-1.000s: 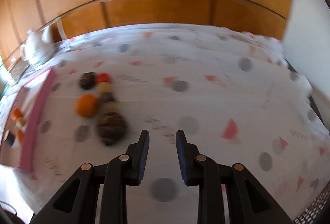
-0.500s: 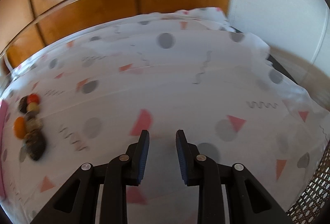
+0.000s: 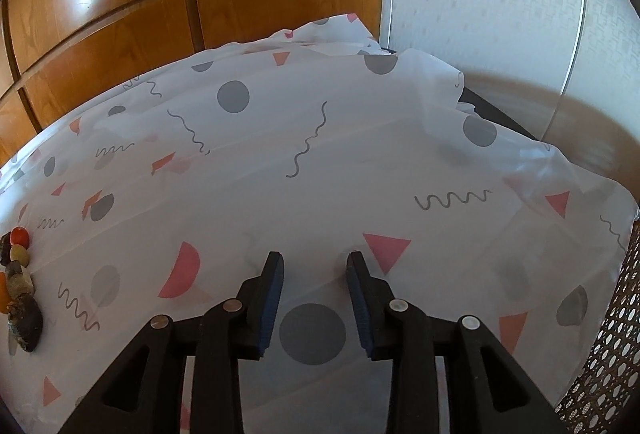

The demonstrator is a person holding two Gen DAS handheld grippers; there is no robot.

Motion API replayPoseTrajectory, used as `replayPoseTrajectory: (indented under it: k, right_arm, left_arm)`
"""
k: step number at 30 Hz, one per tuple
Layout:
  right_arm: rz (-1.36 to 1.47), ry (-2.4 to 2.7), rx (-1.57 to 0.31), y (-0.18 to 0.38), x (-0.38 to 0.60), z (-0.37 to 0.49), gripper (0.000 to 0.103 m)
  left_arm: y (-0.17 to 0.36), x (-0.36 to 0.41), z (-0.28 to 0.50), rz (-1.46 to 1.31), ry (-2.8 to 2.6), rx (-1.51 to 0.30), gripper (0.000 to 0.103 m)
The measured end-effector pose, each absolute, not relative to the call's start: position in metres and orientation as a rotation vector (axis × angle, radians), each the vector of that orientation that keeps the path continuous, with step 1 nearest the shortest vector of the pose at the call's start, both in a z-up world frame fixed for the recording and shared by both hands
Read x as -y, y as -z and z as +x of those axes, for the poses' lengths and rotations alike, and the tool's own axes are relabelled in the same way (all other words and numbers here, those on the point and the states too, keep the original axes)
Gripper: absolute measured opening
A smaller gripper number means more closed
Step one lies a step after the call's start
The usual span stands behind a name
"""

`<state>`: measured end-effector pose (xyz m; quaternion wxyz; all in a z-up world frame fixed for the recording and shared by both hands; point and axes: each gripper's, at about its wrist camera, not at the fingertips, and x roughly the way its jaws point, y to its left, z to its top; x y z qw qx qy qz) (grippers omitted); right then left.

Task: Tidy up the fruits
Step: 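Reach the left tool to the dark brown round root and grasp it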

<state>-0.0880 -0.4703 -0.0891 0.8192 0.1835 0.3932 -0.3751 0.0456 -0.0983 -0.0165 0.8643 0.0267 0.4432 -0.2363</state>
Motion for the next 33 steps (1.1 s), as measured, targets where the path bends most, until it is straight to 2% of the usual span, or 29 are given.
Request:
replayPoseTrajectory:
  k: [7,18,29,30,31,33]
  right_arm:
    - [0.390,0.795,-0.825,0.090,0.470,-0.088,0.037]
    - [0.405,0.790,-0.803,0.089,0.471,-0.091,0.039]
    - [0.422,0.801,-0.782,0.088,0.472,-0.093,0.039]
    - [0.422,0.801,-0.782,0.088,0.472,-0.093,0.039]
    - [0.422,0.801,-0.782,0.088,0.473,-0.093,0.040]
    - [0.420,0.799,-0.783,0.087,0.472,-0.092,0.041]
  left_arm:
    - [0.028,0.154,0.047,0.086,0.689,-1.020,0.064]
    - [0.060,0.224,0.058,0.078,0.728,-1.145,0.064]
    - [0.079,0.266,0.059,0.138,0.661,-1.146,0.063]
    - [0.080,0.268,0.059,0.141,0.657,-1.146,0.062]
    - [0.082,0.269,0.059,0.143,0.655,-1.145,0.056]
    - [0.087,0.271,0.059,0.157,0.649,-1.146,0.050]
